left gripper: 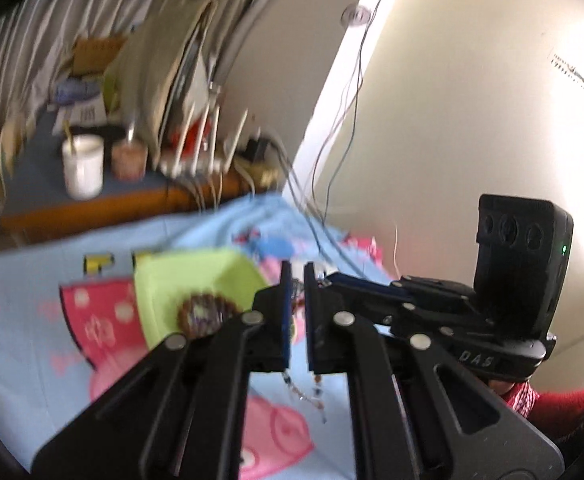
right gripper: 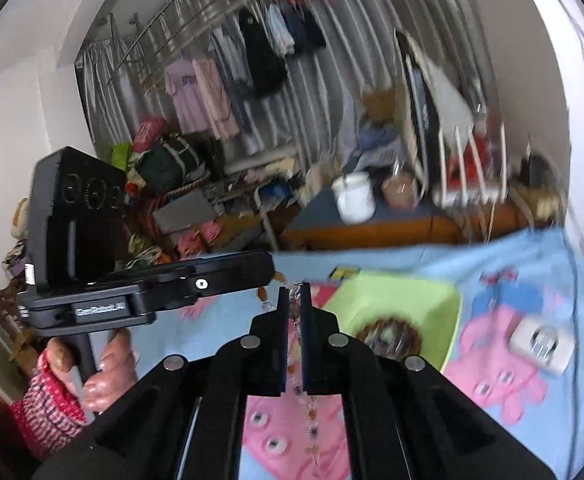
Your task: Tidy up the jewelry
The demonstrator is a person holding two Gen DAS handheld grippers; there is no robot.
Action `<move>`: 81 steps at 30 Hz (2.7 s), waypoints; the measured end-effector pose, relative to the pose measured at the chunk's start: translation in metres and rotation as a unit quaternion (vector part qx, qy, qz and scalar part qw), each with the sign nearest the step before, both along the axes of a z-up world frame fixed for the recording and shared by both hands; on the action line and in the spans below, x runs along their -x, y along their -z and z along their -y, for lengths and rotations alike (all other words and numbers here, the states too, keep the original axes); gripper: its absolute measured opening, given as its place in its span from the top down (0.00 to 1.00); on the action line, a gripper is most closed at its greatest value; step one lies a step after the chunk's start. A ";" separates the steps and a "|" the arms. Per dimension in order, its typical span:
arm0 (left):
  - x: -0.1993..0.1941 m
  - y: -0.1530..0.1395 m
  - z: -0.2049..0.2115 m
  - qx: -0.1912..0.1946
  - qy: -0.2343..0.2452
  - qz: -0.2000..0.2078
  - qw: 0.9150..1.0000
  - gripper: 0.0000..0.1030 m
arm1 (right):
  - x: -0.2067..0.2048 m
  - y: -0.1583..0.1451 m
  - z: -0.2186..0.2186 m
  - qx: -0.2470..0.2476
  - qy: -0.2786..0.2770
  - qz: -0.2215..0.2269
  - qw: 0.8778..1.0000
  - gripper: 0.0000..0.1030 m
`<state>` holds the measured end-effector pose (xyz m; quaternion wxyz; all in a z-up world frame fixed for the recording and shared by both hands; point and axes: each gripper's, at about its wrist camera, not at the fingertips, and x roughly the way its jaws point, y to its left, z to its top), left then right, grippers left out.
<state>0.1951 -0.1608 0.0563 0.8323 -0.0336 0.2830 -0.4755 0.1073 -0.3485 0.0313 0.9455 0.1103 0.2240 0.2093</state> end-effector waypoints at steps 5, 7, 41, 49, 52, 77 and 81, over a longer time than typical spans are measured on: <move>-0.021 -0.024 0.009 0.010 -0.014 0.018 1.000 0.95 | -0.023 -0.017 0.011 0.009 0.026 0.012 1.000 1.00; -0.030 -0.025 0.013 0.007 -0.022 0.018 1.000 0.95 | -0.033 -0.016 0.016 0.012 0.034 0.007 0.999 1.00; 0.021 0.143 -0.175 -0.079 -0.178 -0.094 0.976 0.58 | -0.039 0.136 -0.137 0.083 -0.136 -0.172 0.972 1.00; 0.025 0.182 -0.181 -0.128 -0.198 -0.125 0.964 0.82 | -0.022 0.154 -0.165 0.170 -0.142 -0.169 0.960 1.00; 0.019 0.182 -0.208 -0.139 -0.244 -0.126 0.952 0.88 | -0.012 0.154 -0.155 0.182 -0.124 -0.171 0.960 1.00; 0.051 0.157 -0.205 -0.077 -0.180 -0.102 0.975 0.59 | -0.027 0.129 -0.159 0.120 -0.139 -0.136 0.974 1.00; 0.055 0.164 -0.180 -0.095 -0.146 -0.091 0.980 0.59 | -0.023 0.129 -0.129 0.091 -0.110 -0.150 0.978 1.00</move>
